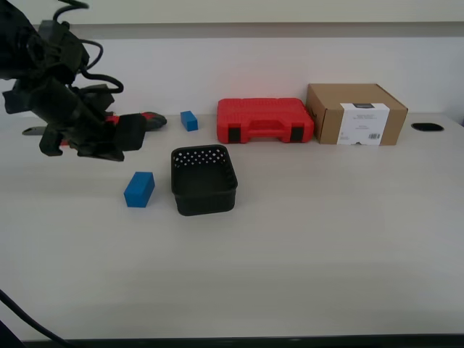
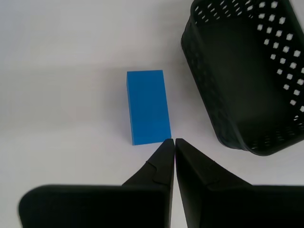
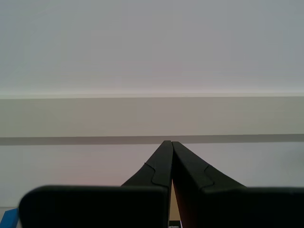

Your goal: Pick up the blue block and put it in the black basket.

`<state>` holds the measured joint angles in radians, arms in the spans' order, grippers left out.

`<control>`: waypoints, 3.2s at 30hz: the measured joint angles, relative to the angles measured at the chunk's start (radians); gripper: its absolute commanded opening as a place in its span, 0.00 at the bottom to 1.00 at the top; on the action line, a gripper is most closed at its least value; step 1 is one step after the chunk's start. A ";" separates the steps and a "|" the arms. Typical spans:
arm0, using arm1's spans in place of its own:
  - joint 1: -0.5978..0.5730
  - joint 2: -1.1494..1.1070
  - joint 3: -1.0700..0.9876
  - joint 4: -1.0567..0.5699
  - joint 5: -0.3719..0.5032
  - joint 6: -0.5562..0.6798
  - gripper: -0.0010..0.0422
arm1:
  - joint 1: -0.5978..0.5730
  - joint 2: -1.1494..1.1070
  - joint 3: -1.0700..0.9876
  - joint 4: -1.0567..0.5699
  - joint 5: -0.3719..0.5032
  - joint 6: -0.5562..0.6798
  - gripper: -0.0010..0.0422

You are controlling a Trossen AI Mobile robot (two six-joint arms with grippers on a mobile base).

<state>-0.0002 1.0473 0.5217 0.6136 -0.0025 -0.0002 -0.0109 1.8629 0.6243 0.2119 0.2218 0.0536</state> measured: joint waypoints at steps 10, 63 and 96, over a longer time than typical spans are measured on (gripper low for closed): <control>-0.001 0.000 0.000 0.000 0.000 0.000 0.02 | -0.053 0.163 0.182 -0.234 -0.008 0.075 0.10; 0.001 0.000 0.000 0.000 0.000 0.000 0.02 | -0.122 0.642 0.849 -0.812 -0.189 0.113 0.02; 0.000 0.000 0.000 -0.023 0.000 0.000 0.02 | -0.403 0.602 0.940 -0.749 -0.108 0.210 0.24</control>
<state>0.0002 1.0473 0.5217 0.5907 -0.0029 -0.0002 -0.4137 2.4645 1.5639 -0.5369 0.1143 0.2634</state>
